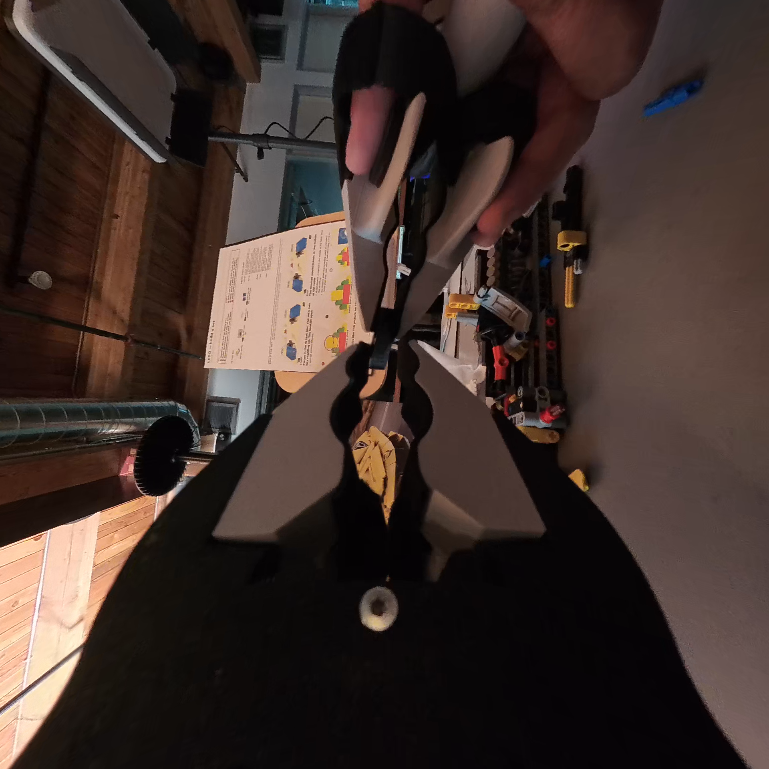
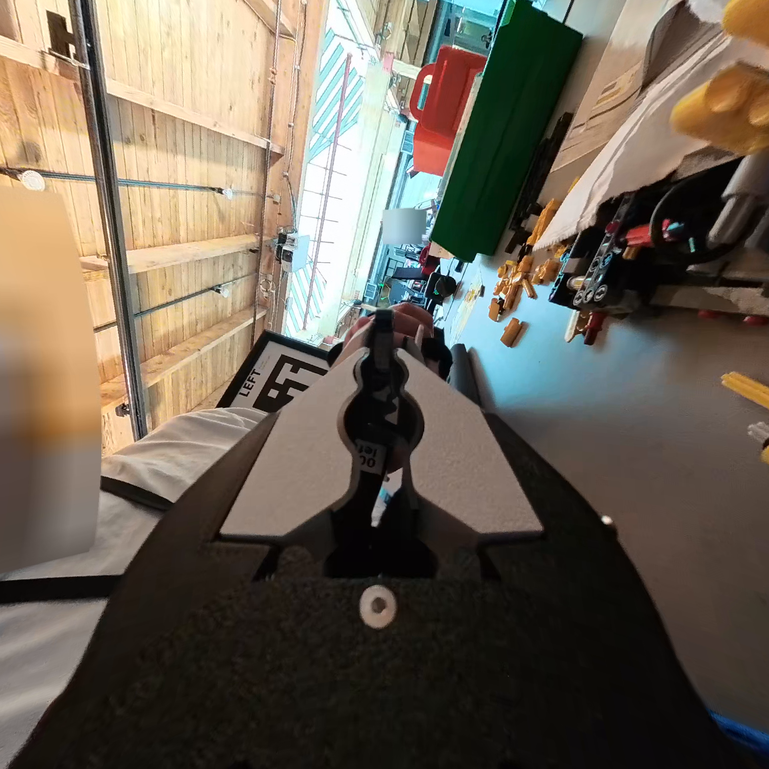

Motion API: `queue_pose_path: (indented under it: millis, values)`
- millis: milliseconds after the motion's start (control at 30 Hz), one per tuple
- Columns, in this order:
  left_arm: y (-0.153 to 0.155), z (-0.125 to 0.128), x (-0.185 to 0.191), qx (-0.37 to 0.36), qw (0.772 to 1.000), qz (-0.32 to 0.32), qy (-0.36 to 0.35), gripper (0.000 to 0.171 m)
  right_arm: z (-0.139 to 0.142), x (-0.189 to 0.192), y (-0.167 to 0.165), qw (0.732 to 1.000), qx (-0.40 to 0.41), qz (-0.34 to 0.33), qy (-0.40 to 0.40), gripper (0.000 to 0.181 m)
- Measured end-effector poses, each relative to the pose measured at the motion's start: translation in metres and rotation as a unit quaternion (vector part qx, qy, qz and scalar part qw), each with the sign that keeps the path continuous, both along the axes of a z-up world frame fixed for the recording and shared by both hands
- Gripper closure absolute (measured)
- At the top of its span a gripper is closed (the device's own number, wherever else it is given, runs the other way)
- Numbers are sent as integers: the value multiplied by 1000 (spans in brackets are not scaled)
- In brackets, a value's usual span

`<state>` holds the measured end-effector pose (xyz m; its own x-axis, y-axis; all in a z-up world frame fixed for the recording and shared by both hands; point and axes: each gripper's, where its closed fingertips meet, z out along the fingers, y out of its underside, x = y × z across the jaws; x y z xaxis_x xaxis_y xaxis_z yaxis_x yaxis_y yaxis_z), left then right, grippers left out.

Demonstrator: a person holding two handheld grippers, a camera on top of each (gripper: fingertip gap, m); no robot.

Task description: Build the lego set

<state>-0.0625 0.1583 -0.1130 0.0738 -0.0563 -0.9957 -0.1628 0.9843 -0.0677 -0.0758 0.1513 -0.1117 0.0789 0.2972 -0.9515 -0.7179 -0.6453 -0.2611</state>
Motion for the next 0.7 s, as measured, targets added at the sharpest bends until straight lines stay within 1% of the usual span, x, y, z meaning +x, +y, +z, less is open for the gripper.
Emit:
queue_pose_path:
  millis: [67,100,200,267,300,333,367,400,433,467,533,600,633,667,700]
  values:
    - [1,-1,1,-21,1000,0,5,165,0,1,0,1000,6,-5,-12,173]
    - [2,-2,2,-46,999,-6,10,166,1,2,-1,1000,14,-8,-25,171]
    - [2,1,3,-160,986,-32,25,166,5,10,-2,995,47,-27,-81,164]
    - [5,10,4,-249,967,-53,28,166,13,20,-3,989,74,-44,-123,163]
    - [8,17,5,-306,949,-67,28,166,17,28,-3,983,90,-58,-150,162]
    - [10,23,7,-371,924,-85,37,166,22,35,-3,976,106,-72,-178,161]
    - [12,26,10,-445,887,-106,60,166,27,43,-1,968,118,-83,-204,162]
    - [14,31,13,-523,839,-132,77,167,30,50,1,961,127,-92,-229,160]
    - [18,41,16,-597,781,-163,83,167,33,57,5,951,137,-103,-256,159]
    - [20,46,20,-666,713,-194,103,166,35,65,10,940,149,-117,-282,159]
    - [20,45,26,-773,559,-236,187,166,39,78,20,922,171,-145,-317,159]
    - [21,44,28,-830,424,-278,233,166,34,86,29,901,198,-174,-345,158]
    - [20,43,26,-847,362,-294,255,166,31,87,31,895,207,-183,-351,155]
    - [23,39,28,-862,322,-294,258,166,33,83,29,895,218,-180,-345,151]
    - [23,36,28,-871,295,-292,263,166,35,78,28,891,234,-177,-347,152]
